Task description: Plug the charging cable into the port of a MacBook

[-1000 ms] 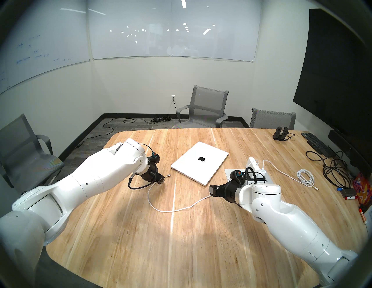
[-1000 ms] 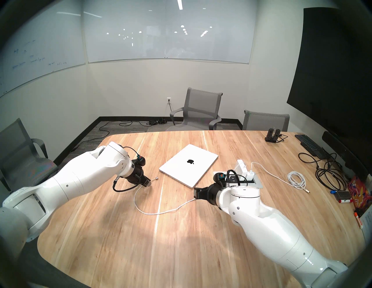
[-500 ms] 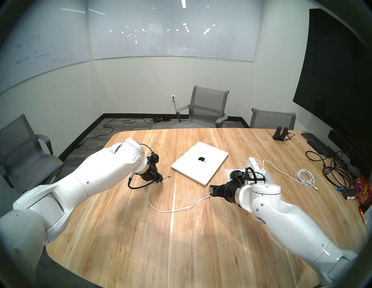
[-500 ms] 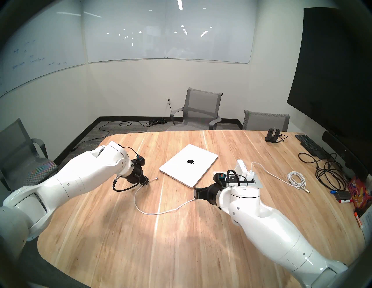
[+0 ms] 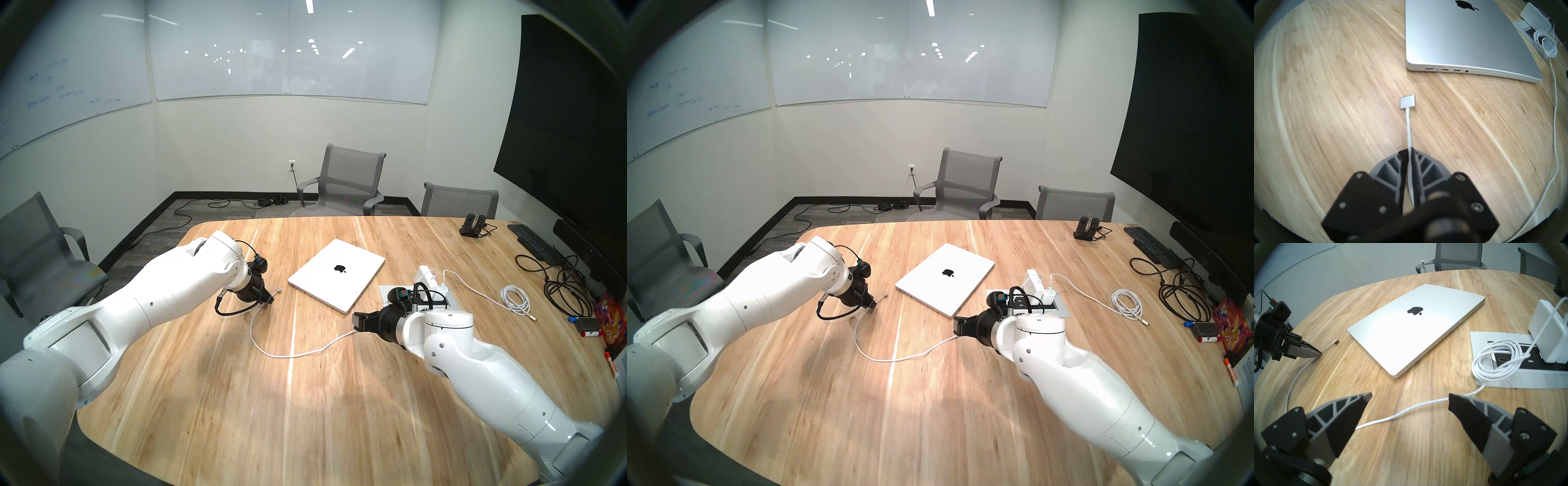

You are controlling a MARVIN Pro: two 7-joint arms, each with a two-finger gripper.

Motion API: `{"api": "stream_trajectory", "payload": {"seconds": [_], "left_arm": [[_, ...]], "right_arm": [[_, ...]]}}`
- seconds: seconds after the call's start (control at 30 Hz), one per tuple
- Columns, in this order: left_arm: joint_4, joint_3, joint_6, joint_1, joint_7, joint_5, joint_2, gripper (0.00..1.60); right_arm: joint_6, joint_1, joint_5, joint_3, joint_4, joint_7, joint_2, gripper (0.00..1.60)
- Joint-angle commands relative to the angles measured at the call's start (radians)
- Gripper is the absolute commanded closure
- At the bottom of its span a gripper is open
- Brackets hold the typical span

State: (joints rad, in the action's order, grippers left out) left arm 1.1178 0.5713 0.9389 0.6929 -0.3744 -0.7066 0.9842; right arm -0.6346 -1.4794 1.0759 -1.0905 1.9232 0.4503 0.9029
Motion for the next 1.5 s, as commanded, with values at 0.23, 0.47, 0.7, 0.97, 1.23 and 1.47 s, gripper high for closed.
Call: {"api": "stream_trajectory", "payload": {"seconds": [0.23,0.47,0.7,0.97,1.23,1.47], "left_arm": [[0.109,0.016,-0.003,0.021,0.037,0.009,-0.039,1.6],[0.215,0.033,0.012,0.047,0.082,0.015,-0.067,1.6],[0.286,0.044,0.021,0.075,0.159,0.038,-0.078,1.6],[0.314,0.031,0.021,0.089,0.215,0.067,-0.07,1.6],[0.315,0.011,0.021,0.083,0.239,0.091,-0.045,1.6],[0.294,-0.009,0.021,0.062,0.246,0.109,-0.016,1.6]], "right_arm": [[0.0,0.007,-0.001,-0.001,0.016,0.0,0.001,0.0],[0.0,0.007,-0.001,-0.001,0.015,0.0,0.001,0.0],[0.0,0.007,-0.001,-0.001,0.015,0.0,0.001,0.0],[0.0,0.007,-0.001,-0.001,0.016,0.0,0.001,0.0],[0.0,0.007,-0.001,-0.001,0.015,0.0,0.001,0.0],[0.0,0.007,-0.001,-0.001,0.015,0.0,0.001,0.0]]}}
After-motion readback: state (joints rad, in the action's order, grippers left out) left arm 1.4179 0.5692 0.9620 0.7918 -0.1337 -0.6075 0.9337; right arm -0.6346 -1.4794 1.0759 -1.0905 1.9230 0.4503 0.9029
